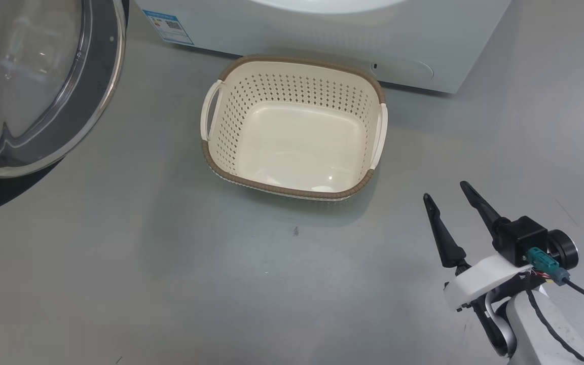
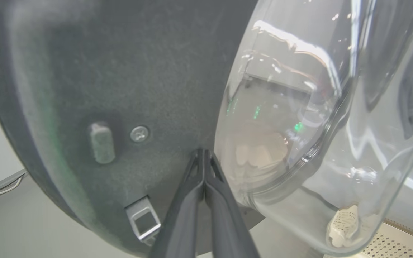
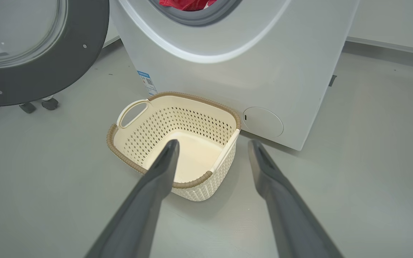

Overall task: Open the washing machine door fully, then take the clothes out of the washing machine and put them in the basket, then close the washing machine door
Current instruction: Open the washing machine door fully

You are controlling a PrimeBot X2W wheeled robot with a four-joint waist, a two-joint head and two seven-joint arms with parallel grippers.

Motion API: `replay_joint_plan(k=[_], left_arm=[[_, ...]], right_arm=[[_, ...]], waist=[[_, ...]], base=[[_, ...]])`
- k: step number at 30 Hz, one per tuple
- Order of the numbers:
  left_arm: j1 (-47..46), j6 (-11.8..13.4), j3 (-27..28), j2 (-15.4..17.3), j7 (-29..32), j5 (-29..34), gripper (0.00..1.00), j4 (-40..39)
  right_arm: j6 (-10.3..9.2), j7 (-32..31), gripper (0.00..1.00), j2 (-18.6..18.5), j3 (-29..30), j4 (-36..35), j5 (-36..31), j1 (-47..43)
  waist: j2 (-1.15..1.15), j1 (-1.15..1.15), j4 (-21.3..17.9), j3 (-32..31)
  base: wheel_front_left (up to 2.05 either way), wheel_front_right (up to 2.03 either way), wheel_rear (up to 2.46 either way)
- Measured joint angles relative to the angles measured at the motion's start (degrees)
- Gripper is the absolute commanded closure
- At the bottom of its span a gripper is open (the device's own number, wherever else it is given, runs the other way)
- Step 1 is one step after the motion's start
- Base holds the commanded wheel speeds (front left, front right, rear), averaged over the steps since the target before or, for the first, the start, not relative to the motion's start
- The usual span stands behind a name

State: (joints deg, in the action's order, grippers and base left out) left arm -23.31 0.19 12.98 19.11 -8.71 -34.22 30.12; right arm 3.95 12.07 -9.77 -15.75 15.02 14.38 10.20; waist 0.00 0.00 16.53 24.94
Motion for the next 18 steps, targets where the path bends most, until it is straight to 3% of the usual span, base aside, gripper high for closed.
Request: replay_joint_plan(k=[18], left_arm=[[-1.99,-1.79,-2.32,-0.26,-2.50,1.05,1.00,6.55]], right_arm=[[0.01,0.13,0.00,0.74,-0.09,1.22,0.12,0.16]], waist=[[0.00,0.00,0.98,-2.01]], base=[[0.00,0.00,0.00]])
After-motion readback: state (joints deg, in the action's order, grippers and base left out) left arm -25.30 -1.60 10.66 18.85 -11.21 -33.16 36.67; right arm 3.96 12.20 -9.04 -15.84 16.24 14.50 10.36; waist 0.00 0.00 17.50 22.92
